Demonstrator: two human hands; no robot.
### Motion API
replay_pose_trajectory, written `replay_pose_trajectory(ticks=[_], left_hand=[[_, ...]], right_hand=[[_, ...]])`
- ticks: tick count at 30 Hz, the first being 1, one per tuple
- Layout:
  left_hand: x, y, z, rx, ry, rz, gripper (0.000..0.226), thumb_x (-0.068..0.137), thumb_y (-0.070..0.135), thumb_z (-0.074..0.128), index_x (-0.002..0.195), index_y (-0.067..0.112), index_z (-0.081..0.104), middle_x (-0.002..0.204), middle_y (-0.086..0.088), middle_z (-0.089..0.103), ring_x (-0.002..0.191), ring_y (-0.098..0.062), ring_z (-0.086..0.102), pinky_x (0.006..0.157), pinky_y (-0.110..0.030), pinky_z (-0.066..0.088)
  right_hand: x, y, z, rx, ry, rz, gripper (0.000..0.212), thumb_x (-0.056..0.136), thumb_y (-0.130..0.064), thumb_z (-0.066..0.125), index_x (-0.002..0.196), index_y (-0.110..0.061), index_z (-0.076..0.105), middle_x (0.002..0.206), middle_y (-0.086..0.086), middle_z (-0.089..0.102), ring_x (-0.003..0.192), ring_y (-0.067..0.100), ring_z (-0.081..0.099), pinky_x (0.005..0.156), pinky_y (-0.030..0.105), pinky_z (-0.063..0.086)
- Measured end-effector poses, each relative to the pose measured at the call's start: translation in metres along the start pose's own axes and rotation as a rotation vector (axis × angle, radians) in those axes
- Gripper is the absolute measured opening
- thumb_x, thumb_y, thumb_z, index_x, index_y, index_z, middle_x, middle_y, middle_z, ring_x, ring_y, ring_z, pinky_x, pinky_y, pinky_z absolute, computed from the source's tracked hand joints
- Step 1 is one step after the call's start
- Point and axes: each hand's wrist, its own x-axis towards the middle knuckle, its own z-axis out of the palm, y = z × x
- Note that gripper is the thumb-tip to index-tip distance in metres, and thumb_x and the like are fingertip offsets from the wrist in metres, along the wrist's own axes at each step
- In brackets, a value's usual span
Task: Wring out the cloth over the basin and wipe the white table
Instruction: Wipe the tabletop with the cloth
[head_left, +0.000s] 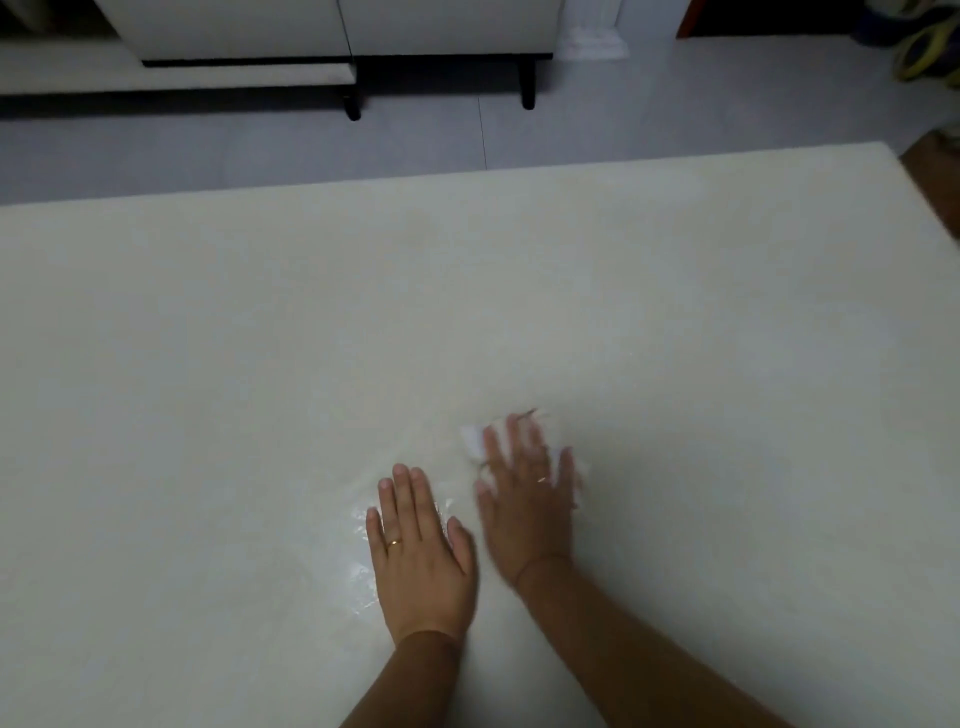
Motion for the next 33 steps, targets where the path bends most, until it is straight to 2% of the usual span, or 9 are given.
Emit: replay_pose_trajectory(ticks=[6, 11, 13, 16, 20, 22, 26, 30, 33], left_hand=[[0.000, 0.003, -0.005, -0.006, -0.004, -0.001, 0.062, 0.089, 0.029, 0.028, 0.144, 0.001, 0.035, 0.154, -0.014, 0.029, 0.144, -0.028, 0.022, 0.118, -0.039, 0.005], [0.000, 0.004, -0.008, -0.025, -0.002, -0.006, 0.062, 0.089, 0.028, 0.029, 0.145, 0.002, 0.033, 0.154, -0.014, 0.029, 0.144, -0.029, 0.021, 0.118, -0.040, 0.006], [0.000, 0.004, -0.008, -0.026, -0.008, -0.002, 0.062, 0.089, 0.027, 0.029, 0.144, 0.001, 0.034, 0.153, -0.015, 0.031, 0.144, -0.029, 0.023, 0.118, -0.040, 0.006], [0.001, 0.003, -0.009, -0.002, -0.034, 0.010, 0.063, 0.089, 0.029, 0.027, 0.144, 0.001, 0.034, 0.153, -0.015, 0.030, 0.144, -0.029, 0.021, 0.117, -0.041, 0.006], [0.001, 0.003, -0.007, -0.038, -0.016, 0.005, 0.062, 0.088, 0.028, 0.029, 0.143, 0.001, 0.037, 0.152, -0.015, 0.033, 0.143, -0.029, 0.026, 0.117, -0.042, 0.010], [0.001, 0.003, -0.006, -0.050, -0.015, 0.006, 0.061, 0.089, 0.027, 0.031, 0.144, 0.001, 0.036, 0.153, -0.014, 0.032, 0.143, -0.029, 0.026, 0.117, -0.043, 0.012], [0.001, 0.001, -0.003, -0.061, -0.031, -0.001, 0.061, 0.089, 0.027, 0.031, 0.145, 0.002, 0.034, 0.153, -0.014, 0.031, 0.143, -0.030, 0.025, 0.117, -0.043, 0.013], [0.003, 0.000, -0.003, -0.037, -0.072, 0.001, 0.062, 0.088, 0.029, 0.030, 0.144, 0.001, 0.036, 0.152, -0.015, 0.034, 0.143, -0.030, 0.026, 0.116, -0.044, 0.013], [0.002, 0.000, -0.003, -0.048, -0.079, 0.003, 0.062, 0.088, 0.028, 0.031, 0.143, 0.000, 0.038, 0.152, -0.015, 0.034, 0.143, -0.029, 0.026, 0.116, -0.046, 0.016]], right_hand=[[0.011, 0.043, -0.001, -0.130, -0.070, -0.481, 0.052, 0.092, -0.042, 0.034, 0.142, -0.029, 0.038, 0.152, -0.003, 0.035, 0.141, 0.019, 0.030, 0.113, 0.052, 0.025], [0.037, 0.031, -0.003, 0.045, 0.008, 0.176, 0.050, 0.096, -0.034, 0.038, 0.145, -0.025, 0.033, 0.155, 0.001, 0.027, 0.143, 0.025, 0.023, 0.113, 0.055, 0.014], [0.031, -0.006, 0.000, 0.074, 0.069, 0.301, 0.049, 0.094, -0.035, 0.038, 0.141, -0.023, 0.040, 0.151, 0.004, 0.036, 0.139, 0.028, 0.032, 0.109, 0.060, 0.022], [0.015, -0.032, 0.005, 0.045, -0.041, -0.009, 0.053, 0.094, -0.039, 0.034, 0.145, -0.026, 0.032, 0.154, 0.001, 0.029, 0.143, 0.025, 0.024, 0.111, 0.058, 0.020], [0.035, 0.024, -0.004, -0.096, -0.048, -0.401, 0.055, 0.088, -0.042, 0.034, 0.140, -0.026, 0.044, 0.148, 0.000, 0.042, 0.136, 0.022, 0.039, 0.107, 0.053, 0.035], [0.055, 0.041, -0.007, -0.097, -0.041, -0.257, 0.054, 0.090, -0.042, 0.033, 0.141, -0.024, 0.042, 0.149, 0.003, 0.040, 0.137, 0.024, 0.038, 0.108, 0.054, 0.030], [0.074, 0.003, 0.004, 0.076, -0.057, 0.273, 0.058, 0.098, -0.041, 0.033, 0.150, -0.027, 0.013, 0.160, 0.001, 0.008, 0.147, 0.023, 0.004, 0.115, 0.052, -0.001], [0.059, -0.035, 0.005, 0.012, -0.064, -0.107, 0.061, 0.090, -0.040, 0.050, 0.145, -0.023, 0.034, 0.154, 0.004, 0.030, 0.142, 0.028, 0.026, 0.109, 0.061, 0.021], [0.064, -0.009, -0.007, -0.050, -0.100, -0.377, 0.055, 0.088, -0.042, 0.042, 0.140, -0.025, 0.044, 0.149, 0.001, 0.040, 0.137, 0.025, 0.036, 0.106, 0.057, 0.032]])
